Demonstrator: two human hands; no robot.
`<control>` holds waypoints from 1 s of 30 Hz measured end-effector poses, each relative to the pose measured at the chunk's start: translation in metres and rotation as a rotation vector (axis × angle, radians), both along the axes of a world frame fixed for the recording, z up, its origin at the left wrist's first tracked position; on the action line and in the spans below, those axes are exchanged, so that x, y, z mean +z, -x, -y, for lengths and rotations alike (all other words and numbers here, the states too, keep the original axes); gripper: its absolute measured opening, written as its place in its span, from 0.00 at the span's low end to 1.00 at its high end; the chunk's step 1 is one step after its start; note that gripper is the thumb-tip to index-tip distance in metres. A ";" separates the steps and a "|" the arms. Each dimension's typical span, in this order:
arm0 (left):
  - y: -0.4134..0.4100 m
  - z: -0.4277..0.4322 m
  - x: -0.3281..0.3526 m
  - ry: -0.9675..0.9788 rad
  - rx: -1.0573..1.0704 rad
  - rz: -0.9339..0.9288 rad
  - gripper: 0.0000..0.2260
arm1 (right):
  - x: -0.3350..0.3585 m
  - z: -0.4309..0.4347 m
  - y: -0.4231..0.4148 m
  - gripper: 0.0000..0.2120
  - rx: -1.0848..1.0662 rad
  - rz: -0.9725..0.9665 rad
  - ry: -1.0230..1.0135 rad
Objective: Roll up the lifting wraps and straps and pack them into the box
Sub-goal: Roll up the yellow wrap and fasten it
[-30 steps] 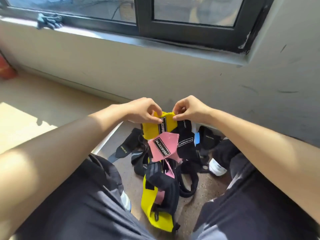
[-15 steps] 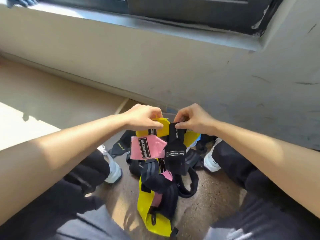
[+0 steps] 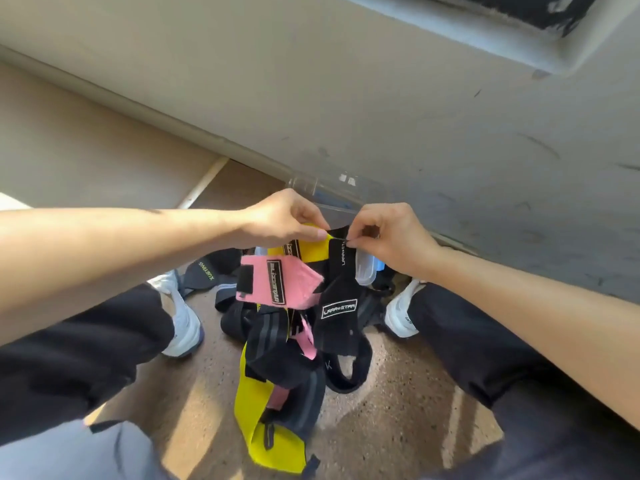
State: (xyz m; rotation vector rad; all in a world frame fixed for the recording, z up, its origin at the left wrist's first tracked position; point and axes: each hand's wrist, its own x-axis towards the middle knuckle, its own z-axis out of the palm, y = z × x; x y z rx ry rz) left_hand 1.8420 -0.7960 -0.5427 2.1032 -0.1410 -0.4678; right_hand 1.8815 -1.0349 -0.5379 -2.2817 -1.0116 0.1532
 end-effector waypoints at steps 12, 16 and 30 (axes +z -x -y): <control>0.019 -0.035 -0.014 0.122 0.289 0.014 0.04 | -0.002 0.005 -0.002 0.15 -0.067 -0.508 0.205; 0.030 -0.019 -0.003 0.240 0.281 0.032 0.06 | 0.001 -0.016 0.010 0.17 -0.246 -0.664 -0.136; 0.023 -0.015 0.005 0.180 0.332 -0.024 0.05 | 0.012 -0.019 0.018 0.07 -0.081 -0.560 -0.152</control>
